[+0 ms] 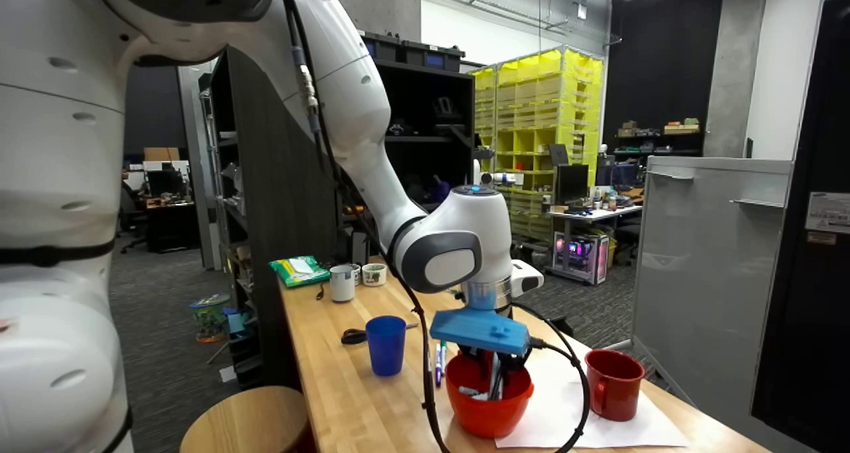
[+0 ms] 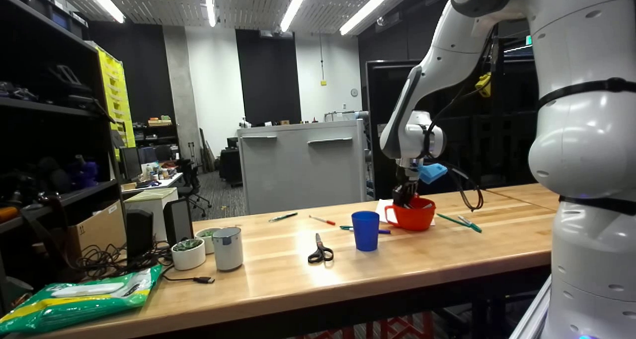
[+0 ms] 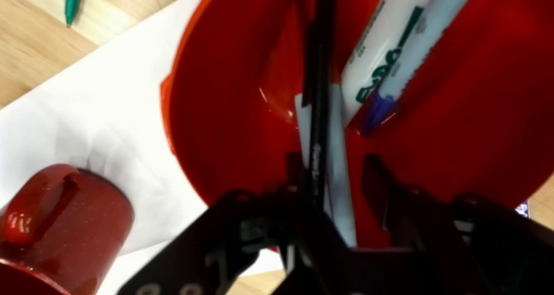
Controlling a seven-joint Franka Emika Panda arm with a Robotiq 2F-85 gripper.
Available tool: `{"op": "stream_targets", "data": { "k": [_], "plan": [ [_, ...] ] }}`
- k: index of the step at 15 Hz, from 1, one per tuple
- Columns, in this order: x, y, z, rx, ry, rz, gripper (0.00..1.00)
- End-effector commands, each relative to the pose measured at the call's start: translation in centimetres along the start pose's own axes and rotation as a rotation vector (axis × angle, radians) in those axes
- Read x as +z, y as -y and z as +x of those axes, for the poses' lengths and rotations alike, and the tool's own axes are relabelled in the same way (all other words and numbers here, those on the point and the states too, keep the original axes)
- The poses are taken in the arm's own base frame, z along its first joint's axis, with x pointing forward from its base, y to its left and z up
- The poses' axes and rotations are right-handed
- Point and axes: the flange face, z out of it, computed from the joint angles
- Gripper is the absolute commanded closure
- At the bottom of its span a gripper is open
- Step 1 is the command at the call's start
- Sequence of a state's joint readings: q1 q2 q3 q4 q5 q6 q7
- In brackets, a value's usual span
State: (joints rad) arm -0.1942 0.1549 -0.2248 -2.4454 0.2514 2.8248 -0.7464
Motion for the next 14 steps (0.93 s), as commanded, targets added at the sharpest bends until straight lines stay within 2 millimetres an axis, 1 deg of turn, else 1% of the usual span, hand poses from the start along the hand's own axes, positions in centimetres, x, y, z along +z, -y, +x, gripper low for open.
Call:
{"op": "stream_targets", "data": {
  "k": [1,2,4,6,14],
  "plan": [
    [0.18,0.14,0.36,-0.020,-0.007,0.007,0.91],
    [0.21,0.17,0.39,-0.022,-0.005,0.008,0.98],
    [0.16,0.35,0.42,-0.026,-0.005,0.008,1.00],
    [0.07,0.46,0.42,-0.028,-0.006,0.004,0.97],
    [-0.71,0.77,1.15,-0.053,-0.017,-0.006,0.97]
  ]
}}
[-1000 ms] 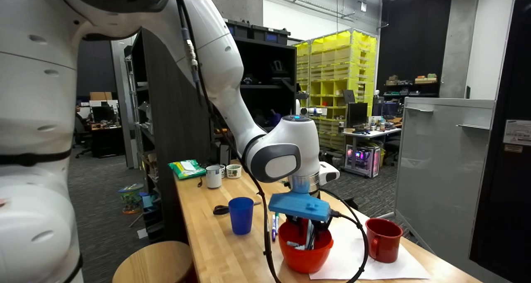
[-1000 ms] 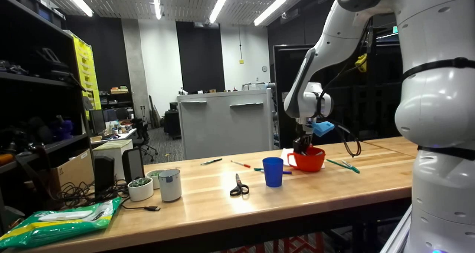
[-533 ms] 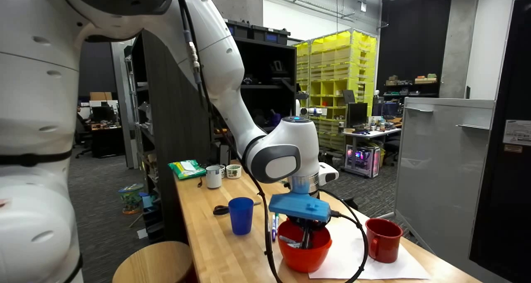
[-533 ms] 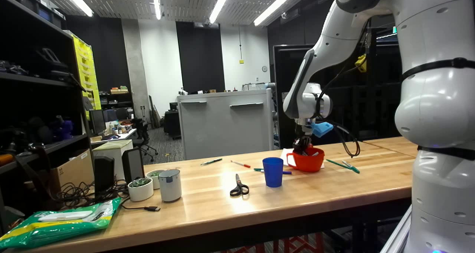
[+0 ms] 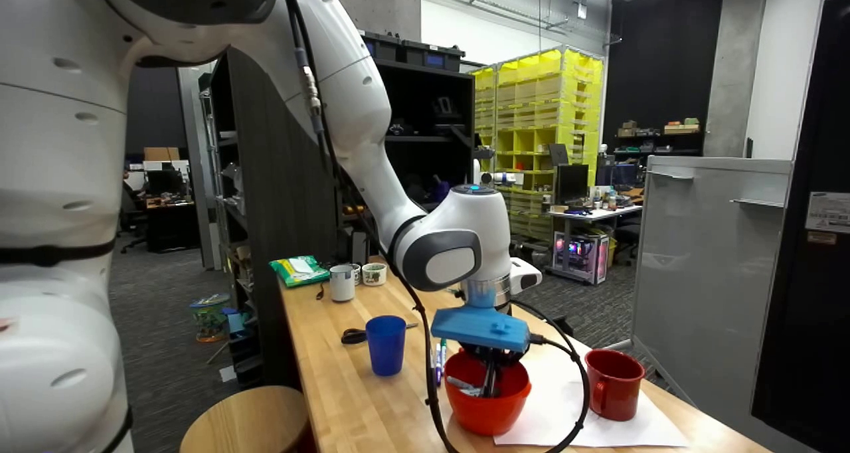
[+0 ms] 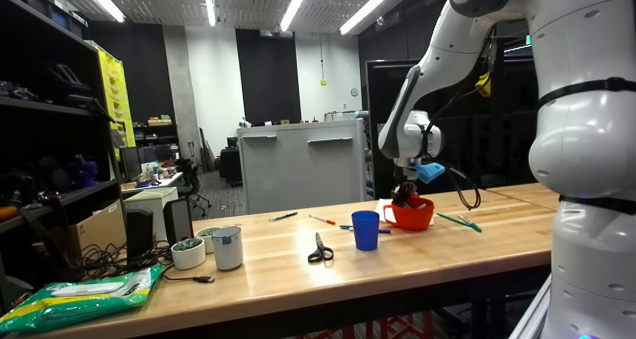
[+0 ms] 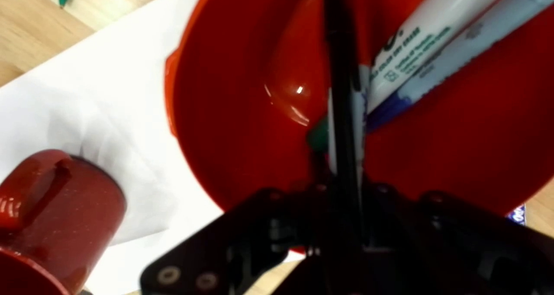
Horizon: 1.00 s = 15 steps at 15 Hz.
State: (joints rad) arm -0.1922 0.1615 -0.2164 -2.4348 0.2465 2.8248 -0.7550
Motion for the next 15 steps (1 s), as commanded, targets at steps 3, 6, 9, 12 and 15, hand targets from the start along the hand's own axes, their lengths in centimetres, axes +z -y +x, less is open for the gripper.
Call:
{"op": "stream_targets", "data": {
  "k": [3,6,9,12,15],
  "plan": [
    [-1.3,0.8,1.0,-0.052,-0.021,-0.012,0.97],
    [-2.1,1.2,1.5,-0.084,-0.026,-0.026,0.97],
    [-3.3,1.7,2.0,-0.122,-0.033,-0.053,0.97],
    [-4.8,2.0,2.6,-0.150,-0.050,-0.082,0.97],
    [-6.3,2.3,3.1,-0.169,-0.073,-0.105,0.97]
  ]
}}
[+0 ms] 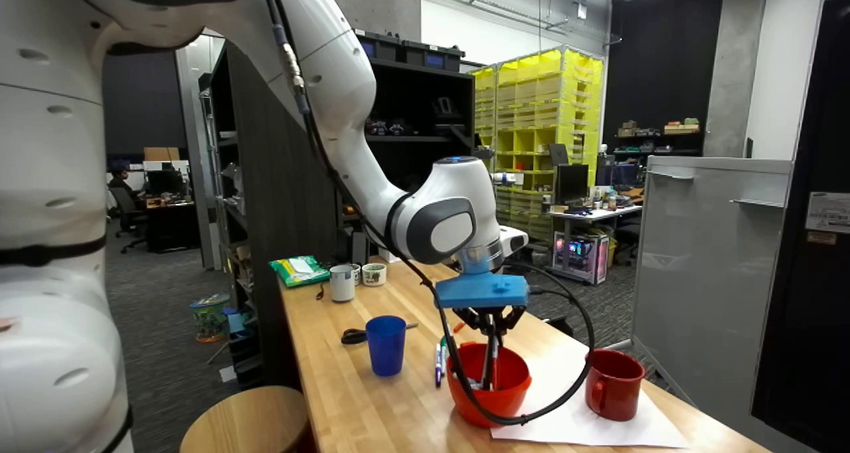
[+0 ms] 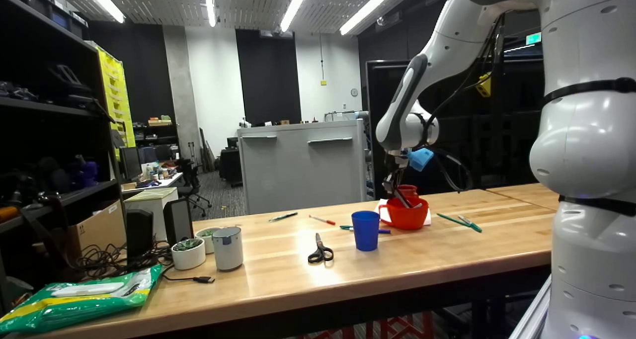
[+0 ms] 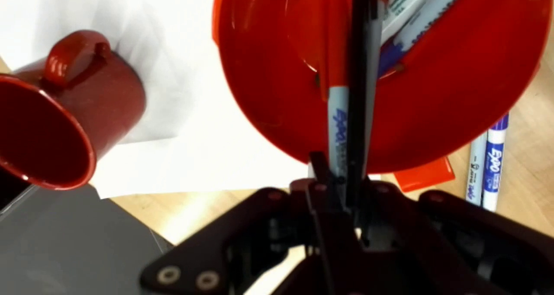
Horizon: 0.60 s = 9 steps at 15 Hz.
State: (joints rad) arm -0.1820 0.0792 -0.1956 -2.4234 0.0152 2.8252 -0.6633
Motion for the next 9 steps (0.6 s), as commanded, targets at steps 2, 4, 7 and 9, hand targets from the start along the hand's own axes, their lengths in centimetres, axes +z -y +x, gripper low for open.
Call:
{"op": "stream_targets", "data": {
  "k": [2,4,7,9],
  "plan": [
    [-3.0,0.6,0.4,-0.023,-0.040,-0.036,0.97],
    [-3.8,0.7,0.7,-0.027,-0.052,-0.046,0.97],
    [-4.6,0.7,0.9,-0.034,-0.067,-0.058,0.97],
    [-5.2,0.9,1.0,-0.037,-0.073,-0.066,0.97]
  ]
}}
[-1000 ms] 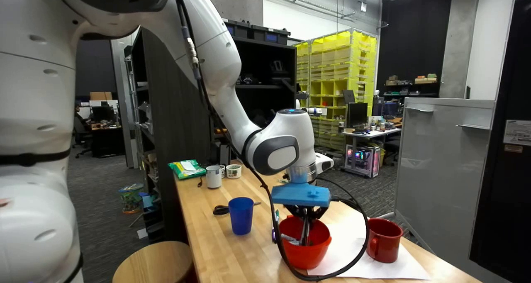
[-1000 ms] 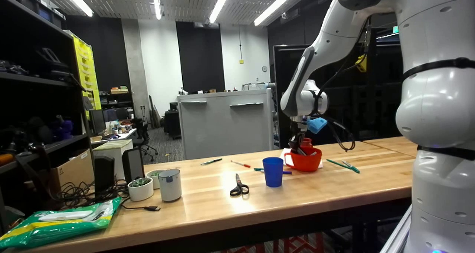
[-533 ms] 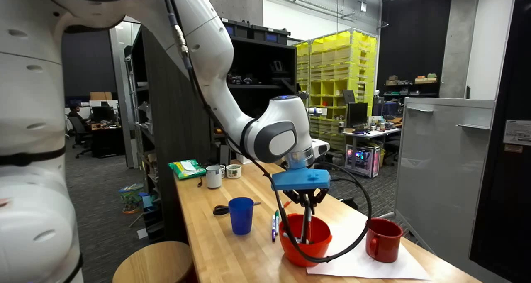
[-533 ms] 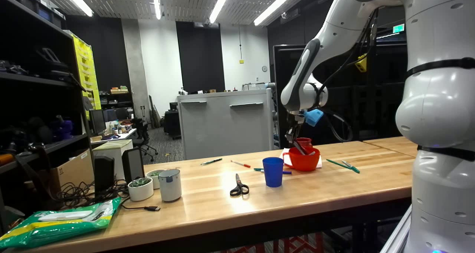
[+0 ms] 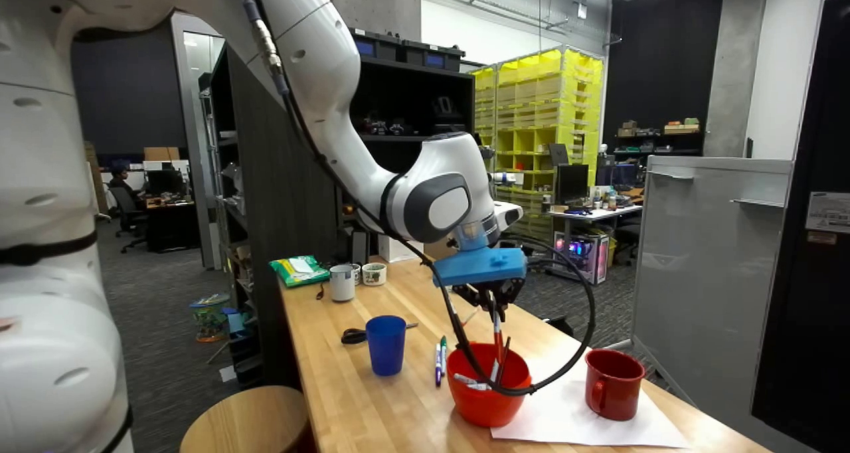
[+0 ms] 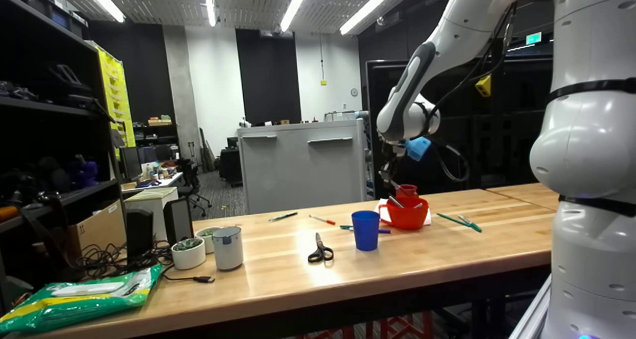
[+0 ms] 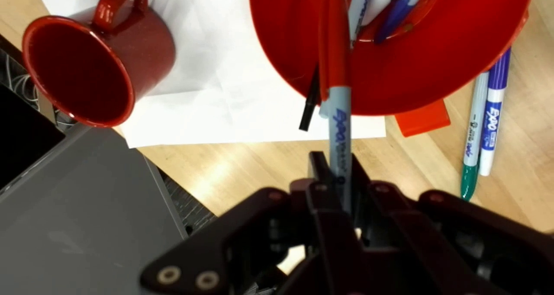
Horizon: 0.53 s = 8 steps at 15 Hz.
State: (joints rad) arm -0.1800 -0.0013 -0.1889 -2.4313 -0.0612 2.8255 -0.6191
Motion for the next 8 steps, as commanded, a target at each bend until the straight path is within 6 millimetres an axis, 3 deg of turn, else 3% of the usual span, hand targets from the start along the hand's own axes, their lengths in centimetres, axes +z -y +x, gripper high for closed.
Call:
{"op": "stream_targets", "data": {
  "k": [1,8],
  "plan": [
    [-2.0,0.8,-0.1,-0.012,-0.023,-0.021,0.97],
    [-4.8,3.0,3.2,-0.096,-0.056,-0.041,0.97]
  ]
}}
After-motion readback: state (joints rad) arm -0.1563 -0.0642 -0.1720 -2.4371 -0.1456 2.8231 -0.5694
